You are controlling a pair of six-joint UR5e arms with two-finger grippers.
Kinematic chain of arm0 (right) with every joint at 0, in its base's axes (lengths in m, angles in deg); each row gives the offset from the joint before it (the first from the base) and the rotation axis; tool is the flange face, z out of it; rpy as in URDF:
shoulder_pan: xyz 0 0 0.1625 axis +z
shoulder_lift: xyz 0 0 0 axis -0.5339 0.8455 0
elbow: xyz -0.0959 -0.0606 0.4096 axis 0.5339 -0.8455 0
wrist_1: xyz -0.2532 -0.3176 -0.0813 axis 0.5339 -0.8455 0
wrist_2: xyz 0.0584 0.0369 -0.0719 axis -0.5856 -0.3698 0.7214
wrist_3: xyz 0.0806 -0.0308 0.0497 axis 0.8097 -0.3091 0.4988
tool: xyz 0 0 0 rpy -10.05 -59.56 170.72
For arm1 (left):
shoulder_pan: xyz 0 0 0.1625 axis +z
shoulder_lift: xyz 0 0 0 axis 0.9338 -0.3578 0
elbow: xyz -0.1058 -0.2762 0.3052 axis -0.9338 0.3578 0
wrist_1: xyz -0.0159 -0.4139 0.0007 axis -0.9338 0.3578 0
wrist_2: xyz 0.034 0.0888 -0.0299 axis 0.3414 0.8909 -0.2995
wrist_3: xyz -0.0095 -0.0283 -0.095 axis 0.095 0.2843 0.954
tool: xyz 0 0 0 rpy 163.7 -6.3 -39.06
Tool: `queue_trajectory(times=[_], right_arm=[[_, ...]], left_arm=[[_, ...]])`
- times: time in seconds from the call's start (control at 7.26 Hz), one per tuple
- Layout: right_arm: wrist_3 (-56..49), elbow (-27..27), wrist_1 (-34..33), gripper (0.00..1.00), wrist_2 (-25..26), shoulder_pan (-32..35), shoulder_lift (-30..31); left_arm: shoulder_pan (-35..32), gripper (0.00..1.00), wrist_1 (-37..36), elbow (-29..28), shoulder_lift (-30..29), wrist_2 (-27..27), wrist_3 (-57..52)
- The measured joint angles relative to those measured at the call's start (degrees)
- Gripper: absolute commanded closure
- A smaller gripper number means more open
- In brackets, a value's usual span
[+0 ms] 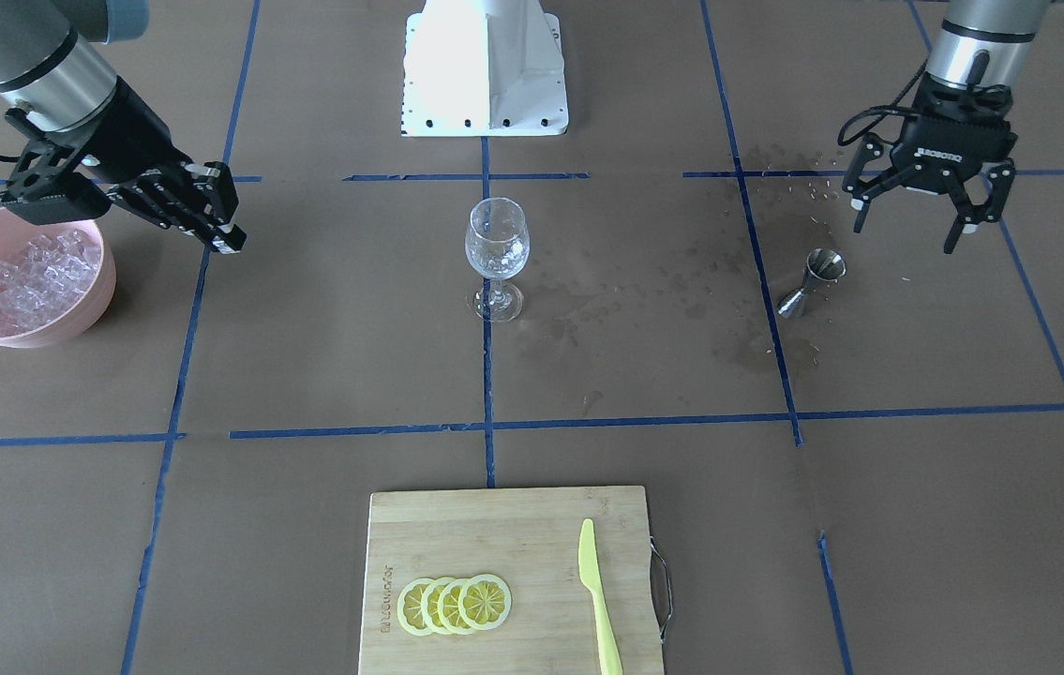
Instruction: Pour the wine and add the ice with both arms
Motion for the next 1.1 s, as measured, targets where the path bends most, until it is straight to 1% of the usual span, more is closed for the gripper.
queue_trajectory(times=[0.14, 0.28, 0.41, 0.69, 0.83, 1.1], right_arm=[[2.3, -0.9, -1.2, 1.00, 1.1, -2.0, -3.5], [4.2, -1.7, -2.8, 1.00, 2.8, -4.2, -6.9], [5.9, -2.3, -3.9, 1.00, 4.7, -6.6, -9.5], [8.2, -3.2, -4.5, 1.00, 7.5, -10.0, -12.7], [9.3, -3.8, -4.6, 1.00, 8.1, -11.2, -14.1], [12.9, -5.5, -4.5, 1.00, 8.3, -12.7, -17.6]], left_arm=[[-5.7, 0.00, -1.6, -3.1, -2.6, -4.2, -3.4], [-10.0, 0.00, -0.4, -5.6, -3.4, -7.8, -4.2], [-11.9, 0.00, 1.2, -7.3, -3.4, -9.6, -3.9], [-13.1, 0.00, 3.0, -11.3, -3.9, -10.9, -3.8], [-13.3, 0.00, 3.7, -12.8, -4.1, -11.1, -3.8], [-13.4, 0.00, 4.2, -13.8, -4.2, -11.2, -3.8]])
